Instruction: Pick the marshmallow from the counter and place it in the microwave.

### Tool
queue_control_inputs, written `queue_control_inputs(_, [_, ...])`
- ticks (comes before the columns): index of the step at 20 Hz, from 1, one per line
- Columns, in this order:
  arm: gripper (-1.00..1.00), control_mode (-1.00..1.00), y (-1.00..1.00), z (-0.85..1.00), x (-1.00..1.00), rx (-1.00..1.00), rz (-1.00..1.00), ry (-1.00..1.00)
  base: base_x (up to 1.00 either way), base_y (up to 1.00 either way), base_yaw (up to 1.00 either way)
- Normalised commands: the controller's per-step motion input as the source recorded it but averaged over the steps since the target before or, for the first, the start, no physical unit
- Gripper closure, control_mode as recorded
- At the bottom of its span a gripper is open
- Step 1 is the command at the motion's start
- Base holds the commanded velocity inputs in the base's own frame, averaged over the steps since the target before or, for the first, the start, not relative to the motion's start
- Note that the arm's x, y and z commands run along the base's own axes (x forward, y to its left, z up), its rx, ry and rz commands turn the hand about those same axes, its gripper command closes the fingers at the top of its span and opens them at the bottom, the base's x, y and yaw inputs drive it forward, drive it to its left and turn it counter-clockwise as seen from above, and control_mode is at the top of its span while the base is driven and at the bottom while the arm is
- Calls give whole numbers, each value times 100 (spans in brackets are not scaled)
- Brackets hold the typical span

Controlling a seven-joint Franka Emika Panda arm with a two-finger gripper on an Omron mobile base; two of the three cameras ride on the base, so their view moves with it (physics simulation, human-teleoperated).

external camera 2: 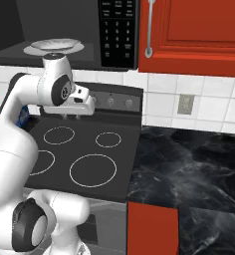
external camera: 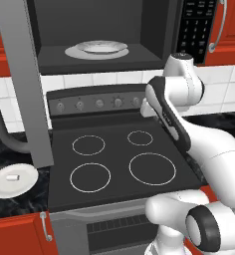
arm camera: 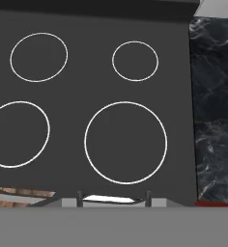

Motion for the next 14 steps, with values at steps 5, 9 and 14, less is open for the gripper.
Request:
queue_control_inputs(5, [-100, -100, 1, -13, -29, -3, 1, 0, 0, 0, 0])
queue_control_inputs(9, [-100, -100, 48, -40, -61, -7, 15, 0, 0, 0, 0])
queue_control_inputs(14, [-100, -100, 99, -21, -65, 0, 47, 0, 0, 0, 0])
